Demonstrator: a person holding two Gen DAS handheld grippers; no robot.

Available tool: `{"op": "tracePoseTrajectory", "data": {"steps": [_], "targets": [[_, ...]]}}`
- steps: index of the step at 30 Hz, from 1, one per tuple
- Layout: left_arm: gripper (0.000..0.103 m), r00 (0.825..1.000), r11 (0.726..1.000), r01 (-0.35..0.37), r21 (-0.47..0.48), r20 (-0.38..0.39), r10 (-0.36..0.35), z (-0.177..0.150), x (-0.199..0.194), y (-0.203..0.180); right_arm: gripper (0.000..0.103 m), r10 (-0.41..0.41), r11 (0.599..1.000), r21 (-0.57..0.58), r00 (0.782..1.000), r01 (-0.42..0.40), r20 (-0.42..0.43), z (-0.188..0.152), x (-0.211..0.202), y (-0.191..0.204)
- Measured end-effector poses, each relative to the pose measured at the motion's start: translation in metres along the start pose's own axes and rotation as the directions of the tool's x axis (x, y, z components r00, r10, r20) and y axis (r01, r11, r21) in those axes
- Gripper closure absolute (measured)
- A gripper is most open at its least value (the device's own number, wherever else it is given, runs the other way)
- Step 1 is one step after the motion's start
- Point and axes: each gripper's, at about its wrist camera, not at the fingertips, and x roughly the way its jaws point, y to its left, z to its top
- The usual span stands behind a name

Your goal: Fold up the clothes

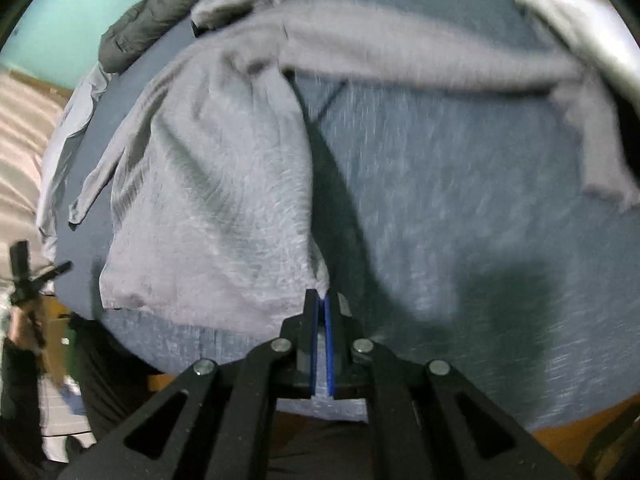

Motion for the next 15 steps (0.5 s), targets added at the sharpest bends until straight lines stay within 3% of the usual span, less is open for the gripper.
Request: {"op": "tracePoseTrajectory", "data": {"steps": [3, 4, 6, 7, 8, 15], "targets": [[0.1, 0.999, 1.0, 0.029, -0.007, -0.037, -0.029, -0.009, 0.017, -0.009, 0.096, -0.06, 0.998, -0.008, 0.998, 0.06, -0.013, -0.001, 0.014, 0.001], [0.098, 0.998, 0.999, 0.039, -0.011, -0.047, -0.04, -0.01, 0.022, -0.012, 0.089, -0.067, 0.998, -0.003, 0.998, 0.067, -0.004, 0.0, 0.014, -0.001], [0.076, 0.996, 0.998, 0.065, -0.019, -0.061, -0.066, -0.013, 0.032, -0.018, 0.076, -0.078, 0.997, 0.002, 0.997, 0.078, 0.013, 0.001, 0.013, -0.002], [0.073, 0.995, 0.997, 0.08, -0.022, -0.064, -0.081, -0.013, 0.036, -0.022, 0.064, -0.075, 0.997, -0.006, 0.997, 0.076, 0.018, 0.0, 0.012, -0.001], [0.07, 0.993, 0.995, 0.095, -0.024, -0.065, -0.096, -0.013, 0.04, -0.025, 0.062, -0.072, 0.997, -0.015, 0.997, 0.073, 0.023, 0.0, 0.012, 0.0], [0.068, 0.987, 0.99, 0.139, 0.004, -0.087, -0.138, -0.013, 0.063, -0.049, 0.051, -0.054, 0.996, -0.07, 0.998, 0.056, 0.041, -0.003, 0.013, 0.008]]}}
